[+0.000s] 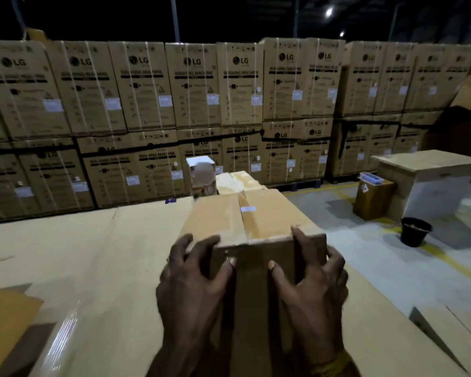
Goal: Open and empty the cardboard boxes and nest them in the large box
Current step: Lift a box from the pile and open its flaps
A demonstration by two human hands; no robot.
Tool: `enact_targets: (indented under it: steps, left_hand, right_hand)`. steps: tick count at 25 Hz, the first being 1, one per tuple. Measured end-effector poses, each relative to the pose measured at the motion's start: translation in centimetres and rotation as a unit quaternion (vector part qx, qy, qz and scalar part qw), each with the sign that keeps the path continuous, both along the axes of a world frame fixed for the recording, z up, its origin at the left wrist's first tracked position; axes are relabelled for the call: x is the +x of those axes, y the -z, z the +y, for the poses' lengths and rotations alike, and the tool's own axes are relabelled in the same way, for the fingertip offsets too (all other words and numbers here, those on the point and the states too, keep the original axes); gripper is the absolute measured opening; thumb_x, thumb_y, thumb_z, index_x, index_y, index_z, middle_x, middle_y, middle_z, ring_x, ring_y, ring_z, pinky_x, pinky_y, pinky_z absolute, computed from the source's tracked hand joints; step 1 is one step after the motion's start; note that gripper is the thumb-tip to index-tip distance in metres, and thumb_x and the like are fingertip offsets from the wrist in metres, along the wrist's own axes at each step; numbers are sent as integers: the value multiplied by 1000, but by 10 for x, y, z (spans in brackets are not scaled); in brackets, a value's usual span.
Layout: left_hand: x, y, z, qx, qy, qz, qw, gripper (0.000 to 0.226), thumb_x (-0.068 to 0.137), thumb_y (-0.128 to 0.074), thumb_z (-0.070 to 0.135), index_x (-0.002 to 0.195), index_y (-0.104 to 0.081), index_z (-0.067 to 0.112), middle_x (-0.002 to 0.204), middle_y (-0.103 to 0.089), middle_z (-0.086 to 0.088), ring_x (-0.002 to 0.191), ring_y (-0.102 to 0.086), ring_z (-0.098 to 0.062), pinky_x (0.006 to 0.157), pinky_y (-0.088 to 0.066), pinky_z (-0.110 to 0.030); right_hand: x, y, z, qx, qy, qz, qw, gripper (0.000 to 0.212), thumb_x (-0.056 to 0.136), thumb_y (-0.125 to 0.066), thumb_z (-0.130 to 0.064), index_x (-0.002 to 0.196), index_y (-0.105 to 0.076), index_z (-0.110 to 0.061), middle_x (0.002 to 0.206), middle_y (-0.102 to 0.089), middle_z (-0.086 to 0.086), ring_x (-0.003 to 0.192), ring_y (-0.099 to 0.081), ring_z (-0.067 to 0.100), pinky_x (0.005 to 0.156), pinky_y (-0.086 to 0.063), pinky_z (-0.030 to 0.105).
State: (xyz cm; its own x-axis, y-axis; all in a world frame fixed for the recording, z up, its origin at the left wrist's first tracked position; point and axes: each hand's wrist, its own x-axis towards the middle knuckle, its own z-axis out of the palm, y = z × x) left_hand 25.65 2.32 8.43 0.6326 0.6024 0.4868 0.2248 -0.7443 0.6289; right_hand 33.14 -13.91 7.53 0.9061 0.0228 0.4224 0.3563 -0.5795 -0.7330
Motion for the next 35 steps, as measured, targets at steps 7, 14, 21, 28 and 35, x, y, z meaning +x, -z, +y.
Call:
enact_targets:
  steps: [7, 14, 21, 28, 35]
  left_hand:
    - [6, -7, 27, 42, -16, -63, 997, 67, 96, -50, 54, 153, -16, 48, 161, 18, 21, 124, -49, -33, 81, -49, -42]
    - [13, 67, 45, 34, 25, 59, 997, 56, 104, -32, 43, 154, -7, 47, 159, 22, 23, 114, -55, -27, 72, -50, -33]
    - [16, 61, 72, 79, 189, 190, 960, 103, 71, -73, 67, 150, -8, 56, 155, 32, 26, 142, -21, -36, 103, -43, -51]
    - [17, 72, 70, 91, 123, 35, 988, 70, 72, -71, 30, 130, -48, 63, 157, -16, 34, 121, -52, -26, 79, -53, -33]
    - [-15, 65, 36, 76, 55, -43, 995, 51, 81, -73, 35, 120, -57, 63, 144, -36, 41, 129, -49, -16, 89, -40, -23]
  right_hand:
    - [10, -26, 34, -176, 31, -46, 983, 84, 91, -51, -61, 154, 3, -47, 157, -10, 23, 133, -34, 43, 108, -31, 52]
    - [35, 41, 9, -236, -124, 89, 960, 106, 79, -64, -67, 152, 11, -48, 162, 16, 7, 138, -32, 46, 108, -37, 51]
    - [66, 61, 3, -216, -141, 31, 966, 125, 65, -83, -38, 142, 11, -64, 153, -13, 9, 124, -47, 41, 95, -50, 46]
    - [55, 70, 9, -43, -109, -42, 992, 92, 61, -87, -30, 138, -43, -56, 139, -39, 1, 126, -51, 24, 94, -53, 42]
    - [32, 51, -7, 0, -130, -56, 990, 67, 68, -88, -34, 123, -56, -56, 140, -42, 0, 129, -48, 20, 99, -50, 34]
